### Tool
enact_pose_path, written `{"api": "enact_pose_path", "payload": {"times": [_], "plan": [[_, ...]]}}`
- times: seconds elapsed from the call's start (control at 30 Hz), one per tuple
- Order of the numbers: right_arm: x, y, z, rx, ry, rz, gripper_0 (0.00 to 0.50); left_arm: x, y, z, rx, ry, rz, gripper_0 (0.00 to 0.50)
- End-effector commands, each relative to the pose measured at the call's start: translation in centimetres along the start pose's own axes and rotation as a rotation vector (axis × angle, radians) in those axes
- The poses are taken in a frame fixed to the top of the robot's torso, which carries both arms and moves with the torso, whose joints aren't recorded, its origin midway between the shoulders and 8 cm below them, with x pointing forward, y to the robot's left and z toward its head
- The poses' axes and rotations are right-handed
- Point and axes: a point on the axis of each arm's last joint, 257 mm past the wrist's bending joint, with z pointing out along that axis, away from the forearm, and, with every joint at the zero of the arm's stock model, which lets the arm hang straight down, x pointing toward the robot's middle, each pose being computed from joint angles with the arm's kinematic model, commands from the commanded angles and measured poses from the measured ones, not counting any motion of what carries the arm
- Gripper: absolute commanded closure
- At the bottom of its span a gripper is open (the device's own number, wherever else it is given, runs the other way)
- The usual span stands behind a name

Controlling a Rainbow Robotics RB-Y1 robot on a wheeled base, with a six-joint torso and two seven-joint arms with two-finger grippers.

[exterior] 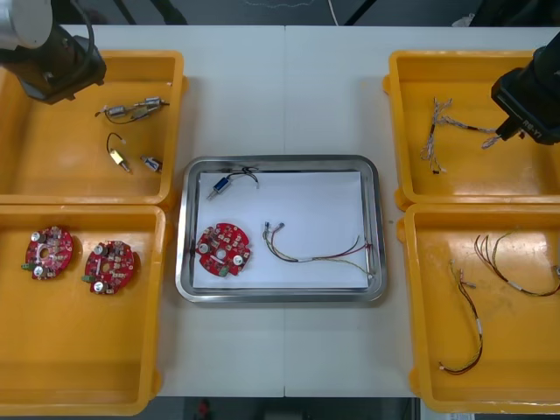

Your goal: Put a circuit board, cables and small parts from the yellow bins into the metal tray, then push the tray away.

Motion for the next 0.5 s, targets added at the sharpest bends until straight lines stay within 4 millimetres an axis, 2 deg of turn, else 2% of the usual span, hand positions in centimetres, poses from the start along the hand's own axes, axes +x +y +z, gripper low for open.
{"api": "enact_pose_path", "payload": {"times": [0.03,0.23,0.37,0.5], "plan": [[-3.2,-0.3,-4.4,-0.055,-0.146,-0.115,0.500,-1.5,-2.8,-0.9,0.026,-0.042,-0.079,0.000],[-3.7,0.4,-7.8,-0.119,-0.285,-0.303,0.500,-1.5,-2.9,-0.5,0.024,-0.057,-0.156,0.000],[-3.6,0.8,-10.3,-0.151,-0.380,-0.442,0.500,-1.3,-3.8,-0.2,0.045,-0.065,-0.181,0.000],[-2.3,1.7,-11.7,-0.181,-0.423,-0.577,0.500,-0.8,-4.4,0.4,0.051,-0.078,-0.192,0.000]]}}
